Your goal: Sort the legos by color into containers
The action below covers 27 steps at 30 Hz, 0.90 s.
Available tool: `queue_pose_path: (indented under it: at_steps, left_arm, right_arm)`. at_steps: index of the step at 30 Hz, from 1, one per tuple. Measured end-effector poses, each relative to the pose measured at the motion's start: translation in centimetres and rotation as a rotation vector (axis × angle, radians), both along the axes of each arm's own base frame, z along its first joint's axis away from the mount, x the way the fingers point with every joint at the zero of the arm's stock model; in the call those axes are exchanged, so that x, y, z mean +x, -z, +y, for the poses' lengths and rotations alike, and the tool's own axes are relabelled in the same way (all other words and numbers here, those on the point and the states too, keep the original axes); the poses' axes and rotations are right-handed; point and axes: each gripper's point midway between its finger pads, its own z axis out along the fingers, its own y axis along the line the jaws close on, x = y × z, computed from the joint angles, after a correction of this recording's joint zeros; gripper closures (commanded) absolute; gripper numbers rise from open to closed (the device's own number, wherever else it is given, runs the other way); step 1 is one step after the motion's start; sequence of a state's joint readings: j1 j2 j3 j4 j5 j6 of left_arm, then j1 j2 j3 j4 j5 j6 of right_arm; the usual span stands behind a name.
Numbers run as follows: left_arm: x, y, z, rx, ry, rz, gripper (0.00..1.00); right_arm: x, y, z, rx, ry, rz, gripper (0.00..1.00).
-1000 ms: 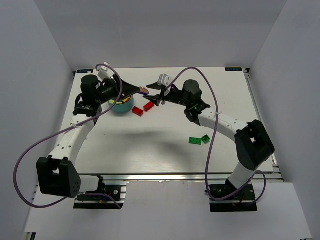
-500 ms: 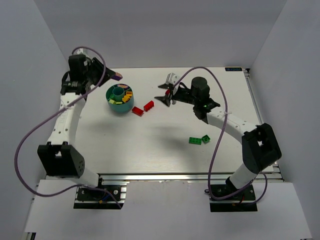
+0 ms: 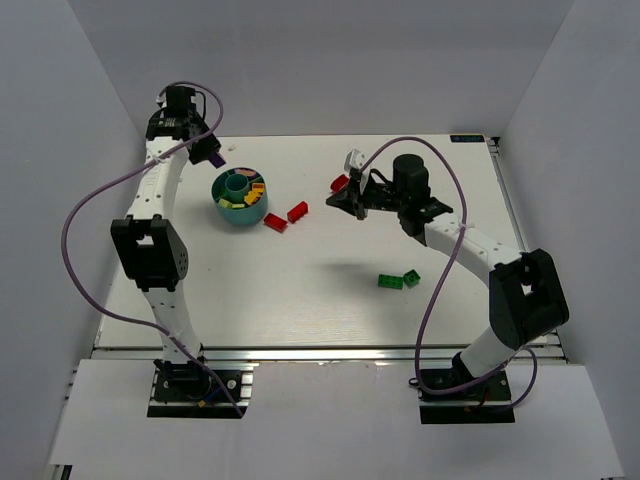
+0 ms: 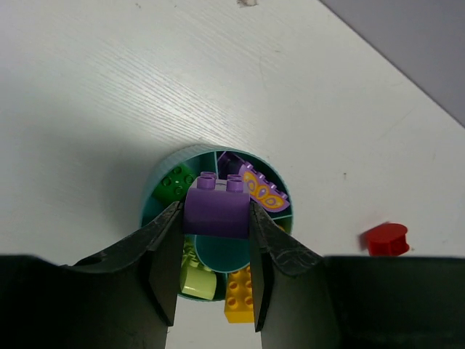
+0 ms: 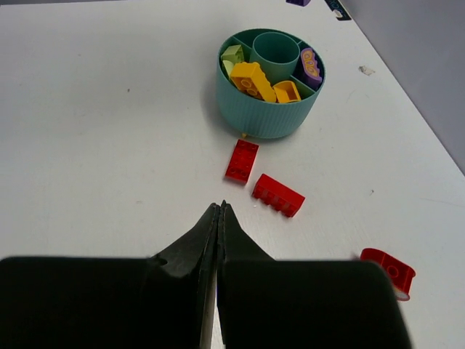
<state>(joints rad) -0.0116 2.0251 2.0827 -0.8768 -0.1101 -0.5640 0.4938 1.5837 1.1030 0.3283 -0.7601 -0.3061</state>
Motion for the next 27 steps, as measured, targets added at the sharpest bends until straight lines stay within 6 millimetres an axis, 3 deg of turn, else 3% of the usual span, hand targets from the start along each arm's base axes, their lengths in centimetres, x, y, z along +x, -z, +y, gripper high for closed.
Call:
queue_pose_path:
  at_steps: [4,27]
  left_arm:
    - [0.1,1.1,-0.1,0.010,0.005,0.025,1.00]
    - [0.8,3.6,-2.1,-0.002,0.048,0.019,1.00]
  right_arm:
    - [0.1,0.3,-0.4,-0.004,0.009,0.023,1.00]
    - [0.5,1.1,-1.3,-0.019,0.032,0.059,1.00]
